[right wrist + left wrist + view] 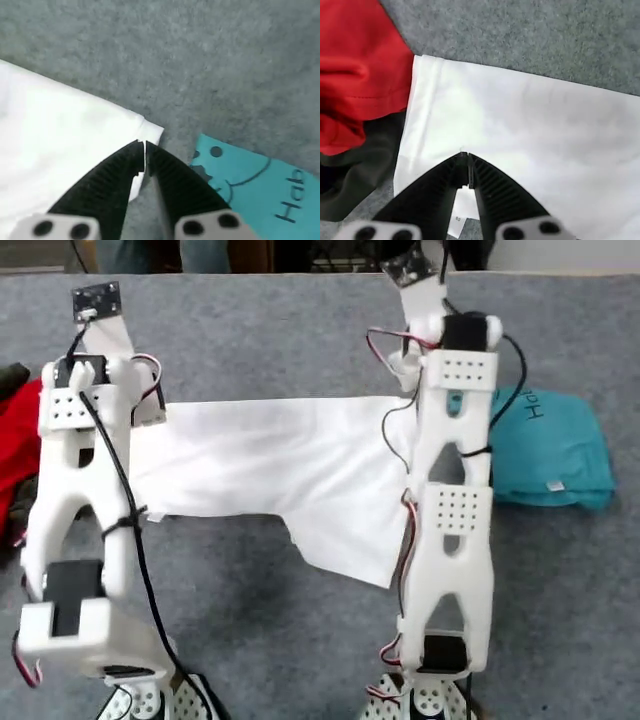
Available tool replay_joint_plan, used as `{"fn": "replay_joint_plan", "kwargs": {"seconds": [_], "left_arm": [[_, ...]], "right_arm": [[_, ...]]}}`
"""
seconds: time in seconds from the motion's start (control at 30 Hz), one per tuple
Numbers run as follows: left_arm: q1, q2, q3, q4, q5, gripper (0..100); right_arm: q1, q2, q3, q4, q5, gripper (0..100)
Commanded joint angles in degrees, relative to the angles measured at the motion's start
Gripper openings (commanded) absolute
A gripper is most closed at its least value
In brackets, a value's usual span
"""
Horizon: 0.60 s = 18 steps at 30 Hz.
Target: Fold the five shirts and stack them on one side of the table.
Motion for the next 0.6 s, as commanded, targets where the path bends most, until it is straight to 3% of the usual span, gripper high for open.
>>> {"fn": "replay_joint_plan", "kwargs": {"seconds": [0.0,0.17,0.3,0.43,0.57], "left_arm": [[0.0,-13.2,6.2,0.0,-2.4,3],[-0.4,-37.5,28.9,-9.8,-8.6,3],[-0.7,-50.9,44.3,-12.8,-16.4,3],[-6.2,-58.9,52.4,-12.9,-17.7,3],[-12.1,-61.1,55.5,-12.6,-17.7,3]], "right_arm": [[-1.6,-15.7,11.4,0.6,5.8,1.8],[-6.8,-39.0,42.2,0.4,15.6,1.8],[-11.3,-56.1,66.1,0.3,24.4,1.8],[-17.2,-70.3,86.0,-2.2,30.9,1.8],[-21.1,-80.9,103.8,-13.1,31.3,1.8]]}}
